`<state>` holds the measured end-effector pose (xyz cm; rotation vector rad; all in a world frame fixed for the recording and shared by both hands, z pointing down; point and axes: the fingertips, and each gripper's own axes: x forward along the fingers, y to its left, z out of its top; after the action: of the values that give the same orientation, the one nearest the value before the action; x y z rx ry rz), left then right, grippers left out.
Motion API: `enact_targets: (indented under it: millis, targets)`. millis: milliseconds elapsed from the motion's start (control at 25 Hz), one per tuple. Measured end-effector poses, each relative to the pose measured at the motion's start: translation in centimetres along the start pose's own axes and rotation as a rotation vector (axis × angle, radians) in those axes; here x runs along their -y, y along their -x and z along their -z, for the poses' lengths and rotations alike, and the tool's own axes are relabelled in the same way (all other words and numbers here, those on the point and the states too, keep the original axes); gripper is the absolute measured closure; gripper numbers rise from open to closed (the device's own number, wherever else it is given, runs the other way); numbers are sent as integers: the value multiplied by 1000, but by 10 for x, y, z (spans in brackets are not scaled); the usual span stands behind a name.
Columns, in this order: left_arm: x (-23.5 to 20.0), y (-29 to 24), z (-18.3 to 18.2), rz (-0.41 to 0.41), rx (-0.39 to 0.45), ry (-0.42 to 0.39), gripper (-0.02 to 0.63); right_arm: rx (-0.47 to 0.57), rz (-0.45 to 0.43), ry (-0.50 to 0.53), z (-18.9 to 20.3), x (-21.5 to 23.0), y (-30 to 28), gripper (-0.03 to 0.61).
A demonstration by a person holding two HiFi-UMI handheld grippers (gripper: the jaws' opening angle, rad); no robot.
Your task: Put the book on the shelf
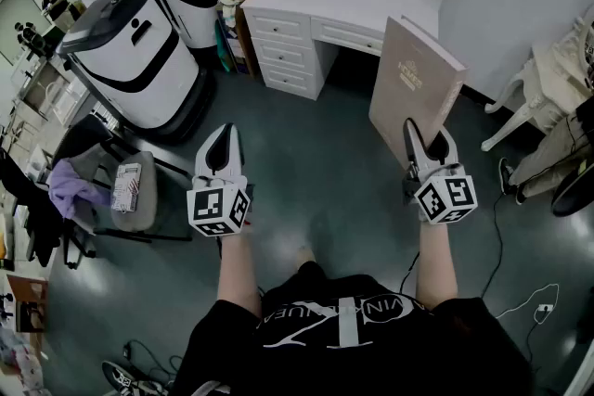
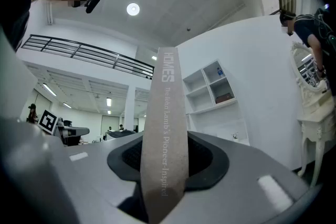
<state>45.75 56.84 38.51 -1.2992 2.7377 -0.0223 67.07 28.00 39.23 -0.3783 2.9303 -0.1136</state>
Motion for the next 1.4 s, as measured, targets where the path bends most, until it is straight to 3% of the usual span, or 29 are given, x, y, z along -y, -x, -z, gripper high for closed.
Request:
enact_targets:
  millis: [480,720,920,1080,1400]
  targets:
    - [-48,-65,20,45,-10,15,614,-16,61,1,25,-1,-63,407]
    - [-77,-88,20,80,6,-11,614,25,116,-73,34,-2,-85,407]
    - [-102,-104,31,70,-11,27,614,1,125,-48,37,-7,-105,407]
    - [-107,-130,45,76,-18,64,614,-1,136,-36,42,7,-127,407]
    - [-126,-216,60,74,-32,53,614,32,148,-51,51,57,-211,407]
